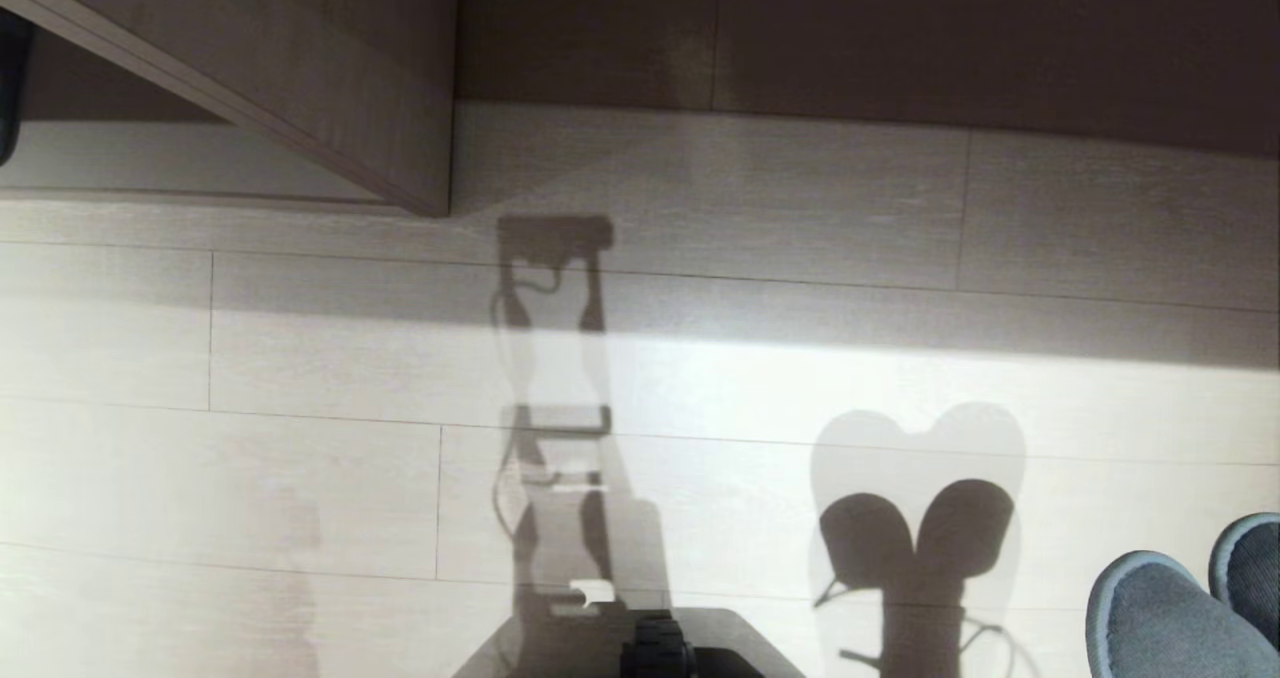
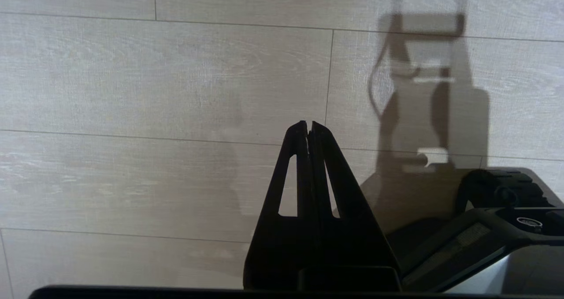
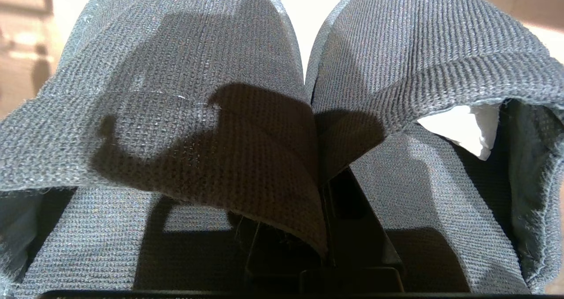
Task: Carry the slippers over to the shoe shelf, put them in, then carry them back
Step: Place the slippers on the floor
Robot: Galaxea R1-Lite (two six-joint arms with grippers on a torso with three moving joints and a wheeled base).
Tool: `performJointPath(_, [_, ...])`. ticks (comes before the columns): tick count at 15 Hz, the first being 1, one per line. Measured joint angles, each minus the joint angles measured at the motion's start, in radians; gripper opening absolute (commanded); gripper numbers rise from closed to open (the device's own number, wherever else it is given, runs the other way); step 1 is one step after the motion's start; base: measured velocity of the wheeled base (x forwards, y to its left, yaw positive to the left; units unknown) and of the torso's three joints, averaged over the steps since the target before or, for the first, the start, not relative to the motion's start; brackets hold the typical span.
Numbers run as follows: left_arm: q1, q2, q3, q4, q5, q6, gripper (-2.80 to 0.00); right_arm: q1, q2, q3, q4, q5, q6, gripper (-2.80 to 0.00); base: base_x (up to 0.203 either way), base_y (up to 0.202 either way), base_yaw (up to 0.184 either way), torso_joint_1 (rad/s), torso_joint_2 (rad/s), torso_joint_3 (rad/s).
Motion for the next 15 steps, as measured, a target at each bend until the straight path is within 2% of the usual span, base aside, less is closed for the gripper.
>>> performJointPath(10, [0.0,0.0,0.0,0.0,0.0,-0.001,-2.8,0.001,0.003,-0.017,0.003,0.017,-0.012,-2.8,0.0,0.0,0.0,0.002,0.0,-0.193])
performJointPath(13, [0.0,0.0,0.0,0.0,0.0,0.0,-2.8,0.0,0.072,-0.131,0.005,0.029,-0.012,-2.8,0.0,0.0,0.0,0.004,0.0,-0.05])
performJointPath(15, [0.0,0.0,0.0,-0.001,0.0,0.003,-2.8,0.001,0.199,-0.218,-0.047,0.033,-0.02,-2.8,0.0,0.0,0.0,0.0,0.0,0.0])
